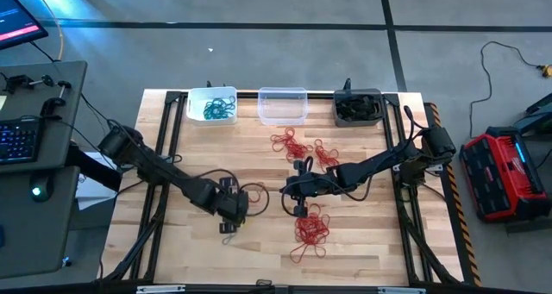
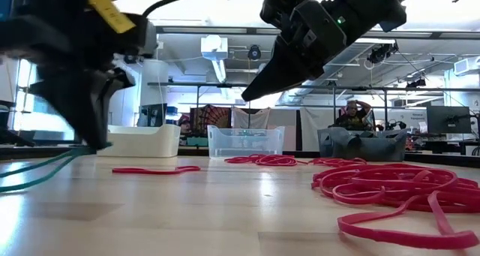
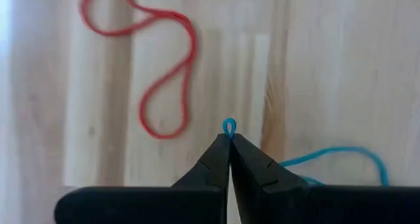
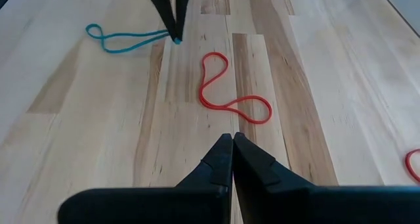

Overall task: Sort rubber bands into baskets
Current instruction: Put the blue rubber band into the white bin

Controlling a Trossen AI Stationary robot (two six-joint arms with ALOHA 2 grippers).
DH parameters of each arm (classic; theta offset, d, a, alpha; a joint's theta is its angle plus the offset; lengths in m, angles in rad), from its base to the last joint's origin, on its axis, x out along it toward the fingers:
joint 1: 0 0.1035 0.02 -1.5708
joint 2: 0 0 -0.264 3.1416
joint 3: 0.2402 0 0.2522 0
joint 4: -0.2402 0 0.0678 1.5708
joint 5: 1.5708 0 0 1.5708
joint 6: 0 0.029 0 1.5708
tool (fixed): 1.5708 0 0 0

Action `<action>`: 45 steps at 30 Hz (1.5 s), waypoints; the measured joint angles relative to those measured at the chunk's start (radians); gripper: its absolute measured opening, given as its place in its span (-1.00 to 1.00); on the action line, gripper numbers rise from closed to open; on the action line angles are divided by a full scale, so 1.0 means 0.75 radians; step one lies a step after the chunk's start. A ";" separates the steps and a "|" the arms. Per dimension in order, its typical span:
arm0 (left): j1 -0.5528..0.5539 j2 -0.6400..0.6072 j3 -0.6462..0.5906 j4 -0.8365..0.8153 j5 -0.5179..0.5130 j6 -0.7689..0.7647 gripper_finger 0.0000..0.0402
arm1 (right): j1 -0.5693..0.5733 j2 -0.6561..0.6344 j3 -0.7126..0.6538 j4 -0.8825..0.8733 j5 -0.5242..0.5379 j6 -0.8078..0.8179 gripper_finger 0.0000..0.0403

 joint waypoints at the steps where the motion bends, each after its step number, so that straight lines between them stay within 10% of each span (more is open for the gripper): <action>1: 0.010 -0.011 0.004 -0.004 -0.001 0.000 -1.00 | 0.000 0.000 0.000 0.004 0.000 0.000 -1.00; 26: 0.794 -0.656 -0.049 -0.219 -0.249 0.420 -1.00 | -0.001 0.000 0.000 0.026 0.046 -0.035 -1.00; 45: 1.681 -0.673 -0.049 -0.089 -0.082 0.994 -1.00 | -0.001 0.000 0.000 0.026 0.049 -0.034 -1.00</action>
